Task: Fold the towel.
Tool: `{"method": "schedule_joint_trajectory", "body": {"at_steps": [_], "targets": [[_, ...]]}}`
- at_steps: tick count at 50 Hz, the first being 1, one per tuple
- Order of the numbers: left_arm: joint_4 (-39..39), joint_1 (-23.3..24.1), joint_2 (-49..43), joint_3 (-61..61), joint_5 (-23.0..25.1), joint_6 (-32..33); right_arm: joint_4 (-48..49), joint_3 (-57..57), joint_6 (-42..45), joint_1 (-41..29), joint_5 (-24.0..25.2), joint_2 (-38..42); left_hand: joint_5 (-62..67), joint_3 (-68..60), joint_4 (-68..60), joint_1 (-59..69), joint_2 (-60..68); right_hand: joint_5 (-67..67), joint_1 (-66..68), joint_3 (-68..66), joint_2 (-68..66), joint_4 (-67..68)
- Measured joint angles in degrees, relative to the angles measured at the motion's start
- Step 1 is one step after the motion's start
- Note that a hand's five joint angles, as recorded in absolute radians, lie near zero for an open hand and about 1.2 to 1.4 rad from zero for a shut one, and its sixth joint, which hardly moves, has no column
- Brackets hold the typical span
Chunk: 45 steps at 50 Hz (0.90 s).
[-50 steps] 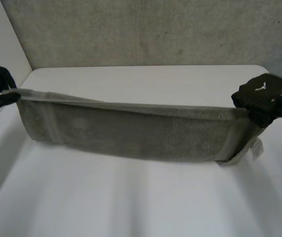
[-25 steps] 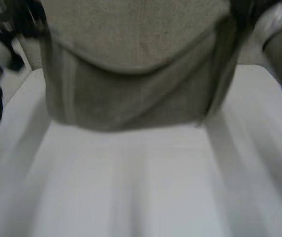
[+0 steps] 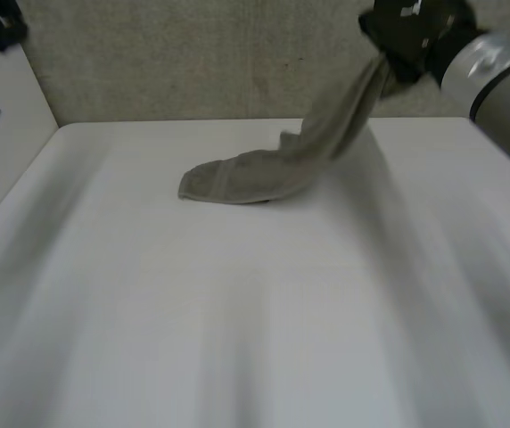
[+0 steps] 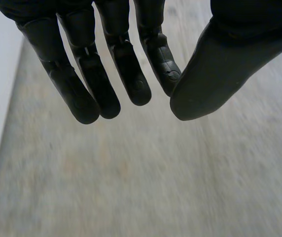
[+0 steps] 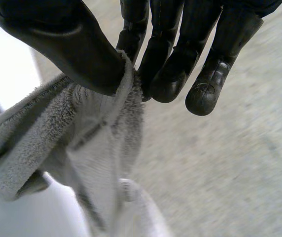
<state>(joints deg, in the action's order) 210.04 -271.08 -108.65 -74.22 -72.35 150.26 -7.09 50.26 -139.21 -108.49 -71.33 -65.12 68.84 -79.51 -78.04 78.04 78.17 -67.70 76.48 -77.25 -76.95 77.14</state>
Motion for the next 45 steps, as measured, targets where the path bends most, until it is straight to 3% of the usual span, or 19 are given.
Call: {"method": "schedule_joint_trajectory", "body": {"at_steps": [8, 9, 12, 14, 23, 30, 38, 45], "targets": [[4.10, 1.55, -2.03, -13.34, 6.09, 11.03, 0.61, 10.05, 1.35, -0.20, -0.40, -0.13, -0.16, 0.15, 0.11, -0.13, -0.13, 0.00, 0.00, 0.00, 0.00, 0.00], [4.22, 1.91, -2.39, -13.98, 6.42, 12.41, 0.63, 10.55, 1.32, -0.25, -0.47, -0.21, -3.78, 3.75, 3.57, -4.51, -3.54, 0.00, 0.00, 0.00, 0.00, 0.00], [4.30, 4.52, -4.69, -16.11, 7.50, 19.89, 0.72, 12.91, 1.12, -0.60, -1.25, -1.04, -32.91, 33.46, 33.56, -33.33, -32.29, 0.00, 0.00, 0.00, 0.00, 0.00], [4.08, 6.14, -6.07, -16.59, 7.71, 23.82, 0.71, 13.81, 0.98, -0.72, -1.87, -1.71, -41.39, 41.95, 41.12, -40.55, -40.53, 0.00, 0.00, 0.00, 0.00, 0.00], [3.57, 11.60, -11.01, -15.63, 7.44, 35.63, 0.14, 17.76, 0.15, -0.31, -5.12, -7.09, -47.29, 46.79, 44.81, -44.75, -45.43, 0.00, 0.00, -0.01, 0.00, 0.00], [3.38, 14.96, -14.52, -12.58, 7.15, 37.41, -0.83, 20.90, -4.40, 0.11, -6.62, -16.57, -47.34, 46.86, 44.81, -44.76, -45.43, 0.00, 0.00, -0.01, 0.00, 0.00], [2.24, 20.25, -19.12, -7.06, 6.54, 36.82, -5.63, 18.23, -16.25, 4.10, -6.56, -28.06, -47.34, 46.86, 44.80, -44.76, -45.43, 0.00, 0.00, -0.03, 0.00, 0.00], [0.27, 26.13, -24.24, -1.55, 4.84, 35.34, -10.42, 15.79, -19.96, 7.33, -4.00, -30.98, -47.32, 46.86, 44.81, -44.76, -45.43, 0.00, 0.00, -0.04, 0.00, 0.00]]}}
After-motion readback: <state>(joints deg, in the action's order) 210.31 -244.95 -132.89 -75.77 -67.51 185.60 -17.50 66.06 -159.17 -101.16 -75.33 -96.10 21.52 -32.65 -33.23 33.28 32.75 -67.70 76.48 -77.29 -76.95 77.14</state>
